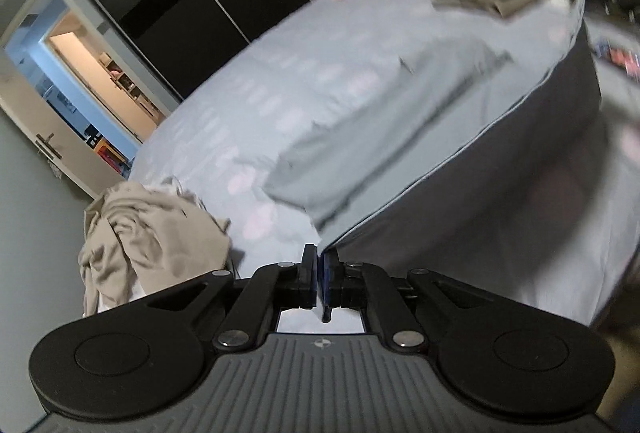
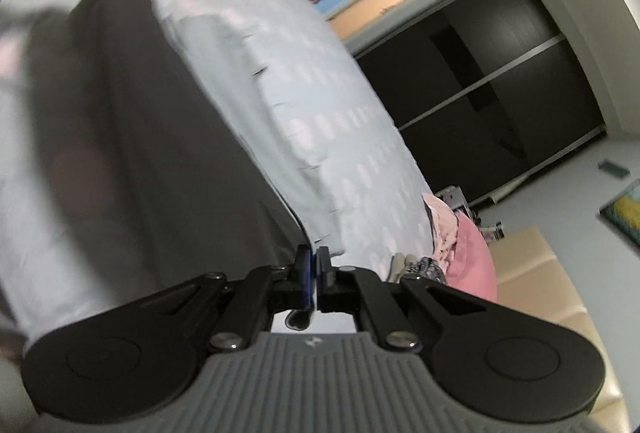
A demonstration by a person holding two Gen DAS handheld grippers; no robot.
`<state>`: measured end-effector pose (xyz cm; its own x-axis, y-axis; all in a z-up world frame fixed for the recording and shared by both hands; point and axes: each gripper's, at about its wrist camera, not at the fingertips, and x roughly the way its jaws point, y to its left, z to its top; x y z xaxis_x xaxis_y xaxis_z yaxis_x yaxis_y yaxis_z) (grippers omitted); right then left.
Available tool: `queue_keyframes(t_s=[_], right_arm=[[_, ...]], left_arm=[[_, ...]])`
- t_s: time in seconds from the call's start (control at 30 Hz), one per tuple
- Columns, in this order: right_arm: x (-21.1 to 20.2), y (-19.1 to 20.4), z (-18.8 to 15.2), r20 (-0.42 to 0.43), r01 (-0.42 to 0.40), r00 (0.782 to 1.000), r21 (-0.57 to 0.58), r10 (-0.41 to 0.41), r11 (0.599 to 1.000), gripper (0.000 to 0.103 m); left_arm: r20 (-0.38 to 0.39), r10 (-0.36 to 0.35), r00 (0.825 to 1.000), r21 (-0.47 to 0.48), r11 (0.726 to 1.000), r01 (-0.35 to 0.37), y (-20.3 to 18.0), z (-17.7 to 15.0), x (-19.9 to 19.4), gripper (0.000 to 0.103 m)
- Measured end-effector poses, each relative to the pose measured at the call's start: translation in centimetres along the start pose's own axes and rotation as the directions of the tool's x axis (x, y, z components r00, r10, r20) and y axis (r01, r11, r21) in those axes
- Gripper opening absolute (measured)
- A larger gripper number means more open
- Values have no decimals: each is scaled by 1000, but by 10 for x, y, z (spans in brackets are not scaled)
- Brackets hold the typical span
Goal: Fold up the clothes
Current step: 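Grasp the folded shirt end with both tools and lift it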
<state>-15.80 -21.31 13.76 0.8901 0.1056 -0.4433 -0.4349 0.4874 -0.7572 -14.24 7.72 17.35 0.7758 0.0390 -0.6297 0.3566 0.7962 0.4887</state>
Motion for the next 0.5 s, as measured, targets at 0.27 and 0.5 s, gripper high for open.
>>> queue_keyframes(t_s=[0.27,0.5], right_arm=[[38,-57,34,-26,50,999,79,-48,996,2],[119,-79,66,-77,44,996,78,-38,996,2]], left_arm=[[11,-8,1000,-4,1000,8,43,60,36,1],[-56,1,998,7,1000,0,68,101,117,1]])
